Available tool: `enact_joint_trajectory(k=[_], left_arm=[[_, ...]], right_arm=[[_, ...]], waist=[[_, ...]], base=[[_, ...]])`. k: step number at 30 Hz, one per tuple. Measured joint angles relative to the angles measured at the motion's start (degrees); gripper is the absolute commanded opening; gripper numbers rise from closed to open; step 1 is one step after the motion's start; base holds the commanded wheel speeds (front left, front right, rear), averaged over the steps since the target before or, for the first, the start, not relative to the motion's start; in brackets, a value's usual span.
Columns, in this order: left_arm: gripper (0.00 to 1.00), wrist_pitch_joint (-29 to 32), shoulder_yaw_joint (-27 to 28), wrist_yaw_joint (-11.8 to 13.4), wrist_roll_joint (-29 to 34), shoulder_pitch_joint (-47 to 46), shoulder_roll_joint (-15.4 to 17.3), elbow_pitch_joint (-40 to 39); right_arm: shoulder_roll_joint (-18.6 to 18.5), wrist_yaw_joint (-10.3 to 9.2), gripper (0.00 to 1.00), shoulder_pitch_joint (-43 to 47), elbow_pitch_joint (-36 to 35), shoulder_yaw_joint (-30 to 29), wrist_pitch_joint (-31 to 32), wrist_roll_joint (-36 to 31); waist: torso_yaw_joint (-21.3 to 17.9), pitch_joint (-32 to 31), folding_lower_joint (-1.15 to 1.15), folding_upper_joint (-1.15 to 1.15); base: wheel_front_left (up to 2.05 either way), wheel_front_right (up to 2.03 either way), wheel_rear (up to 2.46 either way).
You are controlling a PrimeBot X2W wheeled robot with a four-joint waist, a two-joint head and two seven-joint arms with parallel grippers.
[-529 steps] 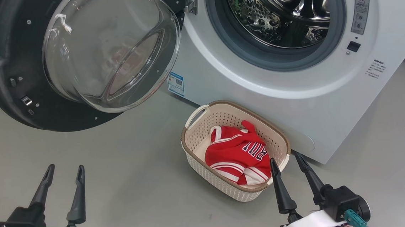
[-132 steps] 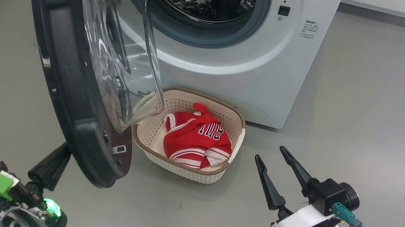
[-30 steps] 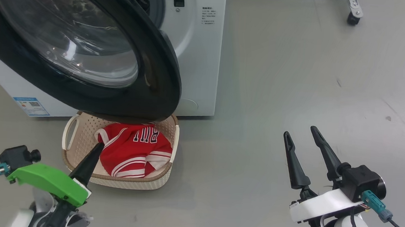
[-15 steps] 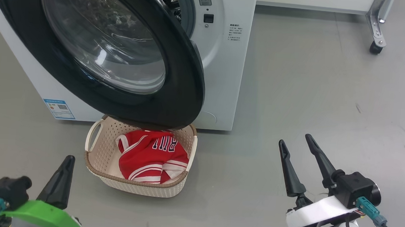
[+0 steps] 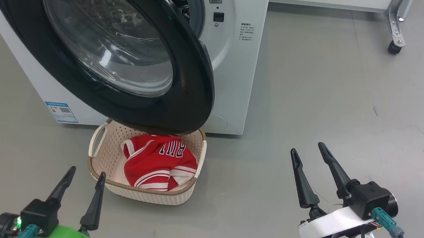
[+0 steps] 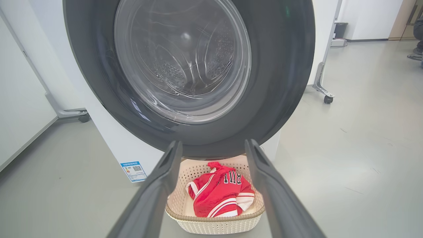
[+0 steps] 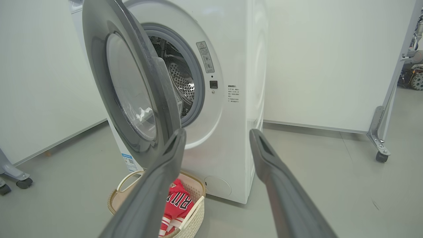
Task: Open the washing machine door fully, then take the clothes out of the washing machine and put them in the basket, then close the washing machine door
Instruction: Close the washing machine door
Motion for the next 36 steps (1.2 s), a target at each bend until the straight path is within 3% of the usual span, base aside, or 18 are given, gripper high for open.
enact_joint_trajectory(k=[13,36], left_arm=[[1.00,0.4,6.1,0.7,4.9,1.2,-6.4,-5.0],[1.00,0.4,9.6,0.3,9.4,4.2,-10.1,-6.5]], right_arm=[[0.0,0.00,1.00,0.0,0.0,-0.5,0.0,-0.4],[0.0,0.00,1.00,0.0,0.3,-0.4,0.0,-0.6]], waist=[[0.0,0.5,0.00,0.00],[-0.1,0.5,0.00,0.00]], base=[[0.00,0.00,0.00],[0.00,0.00,0.00]])
